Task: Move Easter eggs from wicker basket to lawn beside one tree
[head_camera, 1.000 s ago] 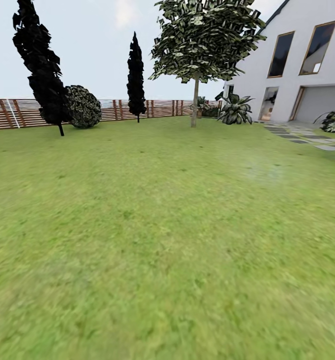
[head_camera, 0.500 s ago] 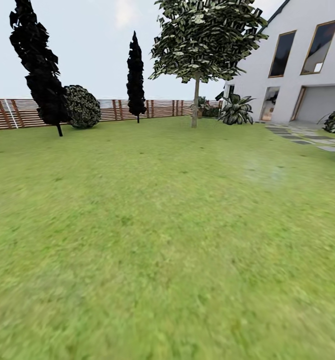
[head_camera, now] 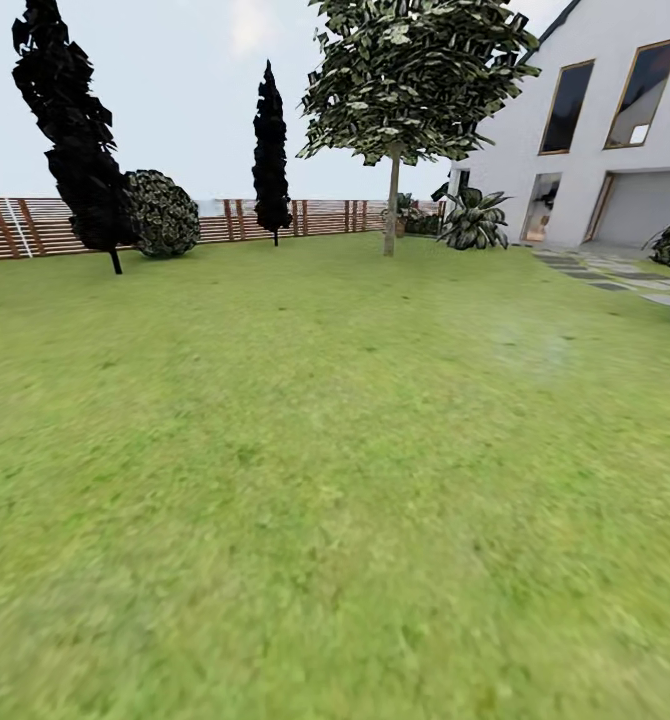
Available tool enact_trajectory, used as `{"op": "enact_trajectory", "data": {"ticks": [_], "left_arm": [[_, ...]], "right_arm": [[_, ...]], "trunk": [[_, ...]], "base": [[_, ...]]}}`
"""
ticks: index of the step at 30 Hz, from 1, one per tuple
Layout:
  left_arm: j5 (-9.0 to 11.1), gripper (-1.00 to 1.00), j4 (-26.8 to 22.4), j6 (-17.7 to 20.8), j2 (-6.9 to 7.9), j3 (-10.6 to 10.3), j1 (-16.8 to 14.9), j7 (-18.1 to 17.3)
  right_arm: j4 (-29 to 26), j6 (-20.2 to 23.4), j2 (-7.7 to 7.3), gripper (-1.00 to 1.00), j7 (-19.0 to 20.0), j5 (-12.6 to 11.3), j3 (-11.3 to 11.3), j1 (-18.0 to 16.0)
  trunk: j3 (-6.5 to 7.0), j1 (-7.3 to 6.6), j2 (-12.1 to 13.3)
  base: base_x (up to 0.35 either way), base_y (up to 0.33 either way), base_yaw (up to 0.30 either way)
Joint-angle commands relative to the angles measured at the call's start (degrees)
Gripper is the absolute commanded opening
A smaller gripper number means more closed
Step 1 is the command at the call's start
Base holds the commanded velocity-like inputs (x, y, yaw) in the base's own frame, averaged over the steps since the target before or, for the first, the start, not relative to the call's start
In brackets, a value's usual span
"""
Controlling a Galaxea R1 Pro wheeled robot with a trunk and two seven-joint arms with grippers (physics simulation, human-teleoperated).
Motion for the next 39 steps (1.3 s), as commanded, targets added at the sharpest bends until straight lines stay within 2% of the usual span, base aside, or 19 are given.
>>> {"op": "enact_trajectory", "data": {"ticks": [1,16,24,39], "left_arm": [[0.02,1.00,-0.05,-0.02,0.00,0.00,0.01,0.01],[0.02,1.00,-0.06,-0.02,0.02,0.00,0.01,0.01],[0.02,1.00,-0.06,-0.02,0.01,0.00,0.01,0.00],[0.02,1.00,-0.06,-0.01,0.02,0.00,0.01,-0.01]], "right_arm": [[-0.01,-0.03,0.00,1.00,0.00,0.01,-0.01,-0.02],[-0.01,-0.03,0.00,1.00,0.00,0.01,0.00,-0.02],[-0.01,-0.03,0.00,1.00,0.00,0.03,0.00,-0.02],[-0.01,-0.03,0.00,1.00,0.00,0.01,0.01,-0.02]], "trunk": [[-0.04,0.03,-0.02],[-0.04,0.03,-0.02],[-0.04,0.03,-0.02],[-0.04,0.03,-0.02]], "base": [[0.324,0.000,0.000],[0.324,0.000,-0.001],[0.324,0.000,-0.141],[0.324,0.000,-0.007]]}}
